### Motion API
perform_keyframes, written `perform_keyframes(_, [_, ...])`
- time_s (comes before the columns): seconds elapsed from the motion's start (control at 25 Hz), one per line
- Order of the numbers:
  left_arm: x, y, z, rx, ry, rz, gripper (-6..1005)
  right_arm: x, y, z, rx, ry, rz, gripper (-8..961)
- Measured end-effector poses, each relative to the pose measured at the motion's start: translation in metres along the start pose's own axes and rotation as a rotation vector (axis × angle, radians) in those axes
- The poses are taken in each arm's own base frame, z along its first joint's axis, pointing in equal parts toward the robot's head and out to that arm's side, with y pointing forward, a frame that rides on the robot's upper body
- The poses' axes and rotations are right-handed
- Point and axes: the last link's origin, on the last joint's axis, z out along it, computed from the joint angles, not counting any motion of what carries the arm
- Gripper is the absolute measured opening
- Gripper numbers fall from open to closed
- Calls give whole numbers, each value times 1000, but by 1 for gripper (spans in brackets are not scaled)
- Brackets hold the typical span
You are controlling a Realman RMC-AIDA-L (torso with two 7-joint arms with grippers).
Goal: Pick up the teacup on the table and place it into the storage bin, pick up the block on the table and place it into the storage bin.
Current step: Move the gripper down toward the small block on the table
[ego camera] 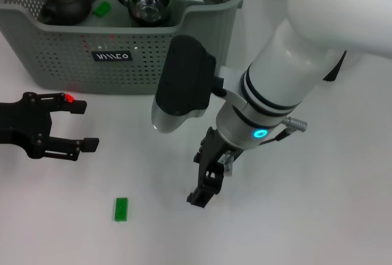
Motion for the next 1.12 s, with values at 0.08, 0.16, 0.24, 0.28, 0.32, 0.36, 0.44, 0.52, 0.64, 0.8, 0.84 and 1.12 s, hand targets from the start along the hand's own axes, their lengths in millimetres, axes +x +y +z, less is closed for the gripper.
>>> perform_keyframes(0.08, [0, 0, 0, 0, 0, 2, 882, 1, 2, 3, -8, 5, 2, 825])
perform_keyframes(0.16, [0, 0, 0, 1, 0, 5, 881, 3, 3, 5, -15, 10, 5, 825])
perform_keyframes(0.24, [0, 0, 0, 1, 0, 7, 880, 4, 5, 7, -20, 14, 8, 824])
perform_keyframes(0.28, [0, 0, 0, 1, 0, 7, 880, 4, 5, 8, -20, 16, 10, 824])
perform_keyframes(0.32, [0, 0, 0, 0, 1, 7, 880, 5, 5, 8, -21, 18, 10, 824])
perform_keyframes(0.36, [0, 0, 1, 0, 1, 7, 879, 5, 6, 9, -22, 20, 11, 824])
perform_keyframes(0.44, [-1, 0, 0, 0, 1, 6, 878, 7, 7, 10, -24, 22, 13, 809])
perform_keyframes(0.52, [-1, 1, 0, 1, 1, 5, 878, 8, 7, 12, -24, 21, 19, 780])
perform_keyframes(0.64, [-1, 1, 0, 1, 1, 4, 877, 9, 6, 13, -23, 21, 23, 736])
perform_keyframes(0.8, [-1, 1, 0, 2, 1, 4, 877, 10, 6, 15, -21, 24, 24, 678])
perform_keyframes(0.84, [-1, 0, 0, 3, 2, 4, 877, 11, 6, 16, -20, 25, 22, 663])
perform_keyframes(1.12, [-3, 0, 2, 7, 1, 2, 877, 11, 7, 18, -18, 24, 19, 612])
